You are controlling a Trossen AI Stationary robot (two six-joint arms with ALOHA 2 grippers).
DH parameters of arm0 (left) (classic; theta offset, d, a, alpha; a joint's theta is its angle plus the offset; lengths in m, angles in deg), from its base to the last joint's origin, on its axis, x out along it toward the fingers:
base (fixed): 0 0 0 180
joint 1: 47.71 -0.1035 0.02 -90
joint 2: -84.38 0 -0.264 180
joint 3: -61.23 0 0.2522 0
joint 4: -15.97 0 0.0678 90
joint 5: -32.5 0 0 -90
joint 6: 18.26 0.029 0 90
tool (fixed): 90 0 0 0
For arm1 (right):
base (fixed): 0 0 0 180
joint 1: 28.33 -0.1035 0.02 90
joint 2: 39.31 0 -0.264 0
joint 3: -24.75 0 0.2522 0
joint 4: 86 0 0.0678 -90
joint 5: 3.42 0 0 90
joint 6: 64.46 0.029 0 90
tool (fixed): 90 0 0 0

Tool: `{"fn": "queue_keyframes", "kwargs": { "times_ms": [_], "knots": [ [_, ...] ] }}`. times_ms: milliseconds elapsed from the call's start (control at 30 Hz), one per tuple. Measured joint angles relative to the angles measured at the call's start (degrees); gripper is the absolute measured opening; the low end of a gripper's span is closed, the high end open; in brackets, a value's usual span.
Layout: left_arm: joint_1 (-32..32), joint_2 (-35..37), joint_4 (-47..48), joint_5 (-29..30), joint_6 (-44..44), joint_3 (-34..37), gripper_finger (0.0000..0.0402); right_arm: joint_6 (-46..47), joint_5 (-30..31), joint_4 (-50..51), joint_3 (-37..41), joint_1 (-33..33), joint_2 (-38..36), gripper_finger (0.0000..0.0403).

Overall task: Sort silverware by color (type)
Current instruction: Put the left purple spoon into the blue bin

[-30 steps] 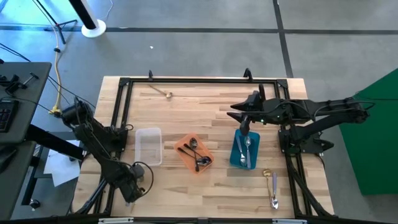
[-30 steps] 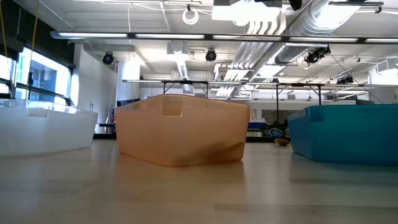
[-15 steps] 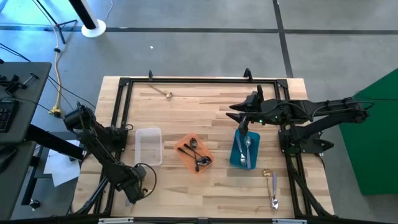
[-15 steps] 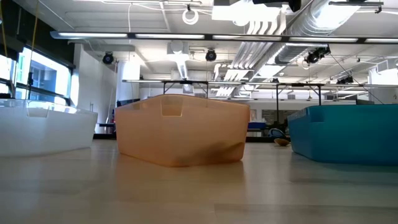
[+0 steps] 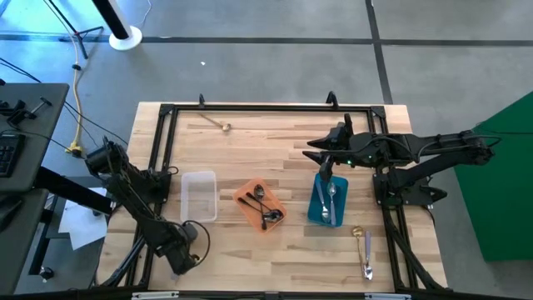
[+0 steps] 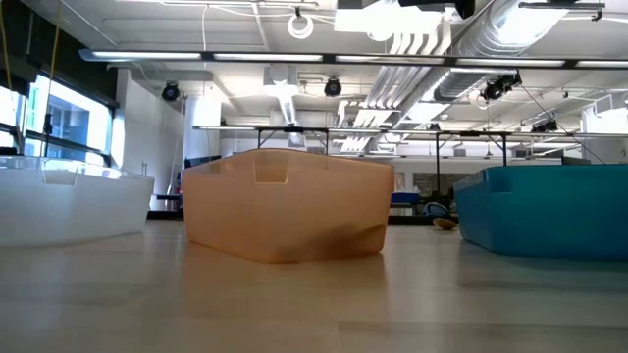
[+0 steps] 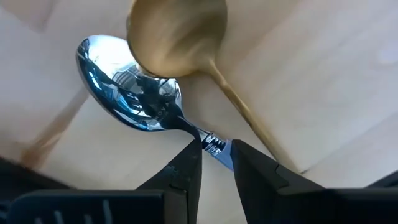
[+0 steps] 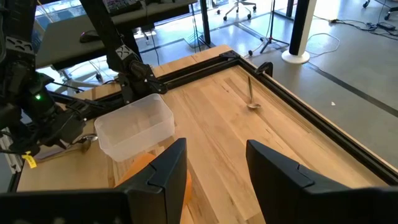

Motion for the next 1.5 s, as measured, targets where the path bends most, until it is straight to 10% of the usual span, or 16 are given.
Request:
{"fn": "queue_keyframes", "kwargs": {
  "times_ms": [1500],
  "knots": [
    [-8.96,4.89,3.70,8.10,11.61,0.07,0.0098,0.02,0.02,-0.02,-0.02,-0.01,-0.02,0.0151]
  ]
}}
